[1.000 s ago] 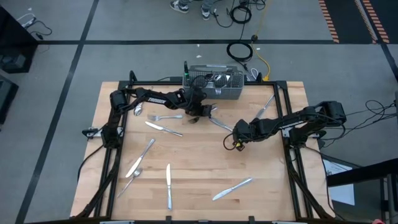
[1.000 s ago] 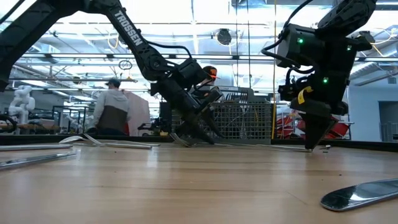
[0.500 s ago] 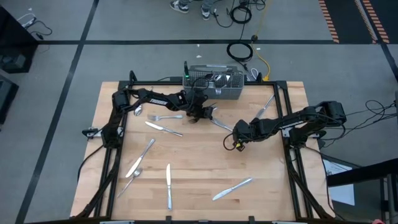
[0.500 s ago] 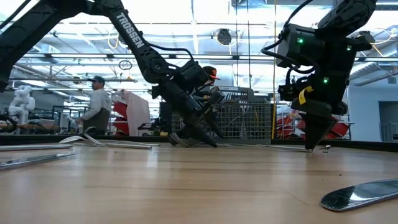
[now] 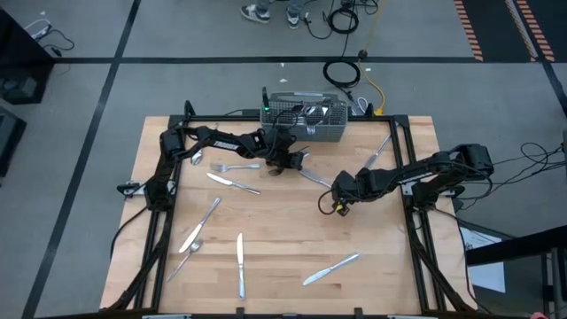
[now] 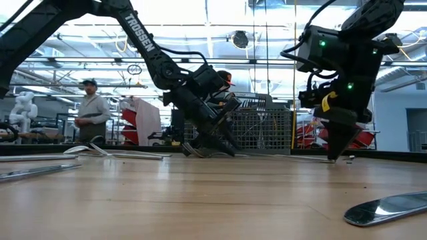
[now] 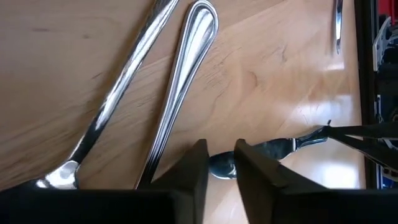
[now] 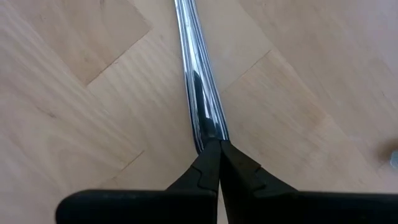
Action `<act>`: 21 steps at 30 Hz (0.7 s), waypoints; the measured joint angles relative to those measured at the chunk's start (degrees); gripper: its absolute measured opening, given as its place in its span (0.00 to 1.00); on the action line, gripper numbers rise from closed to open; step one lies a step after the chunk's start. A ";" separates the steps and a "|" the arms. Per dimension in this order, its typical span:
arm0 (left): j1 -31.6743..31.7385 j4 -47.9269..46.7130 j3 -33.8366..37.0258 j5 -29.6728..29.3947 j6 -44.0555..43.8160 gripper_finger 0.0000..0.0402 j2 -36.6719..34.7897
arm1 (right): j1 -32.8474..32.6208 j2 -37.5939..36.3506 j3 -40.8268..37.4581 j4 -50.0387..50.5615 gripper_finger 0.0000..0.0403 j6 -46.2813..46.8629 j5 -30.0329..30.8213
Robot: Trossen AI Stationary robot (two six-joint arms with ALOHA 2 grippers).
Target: Sort silverware
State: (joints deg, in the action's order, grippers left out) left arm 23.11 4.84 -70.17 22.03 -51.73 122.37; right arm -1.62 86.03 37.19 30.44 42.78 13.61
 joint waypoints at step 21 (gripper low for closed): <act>-0.04 0.22 0.11 6.32 0.36 0.01 -0.05 | -0.10 -0.08 0.00 -0.07 0.00 1.69 0.66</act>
State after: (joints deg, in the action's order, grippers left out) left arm 23.07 5.06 -70.06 28.35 -51.37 122.32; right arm -1.72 85.95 37.19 30.36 44.47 14.26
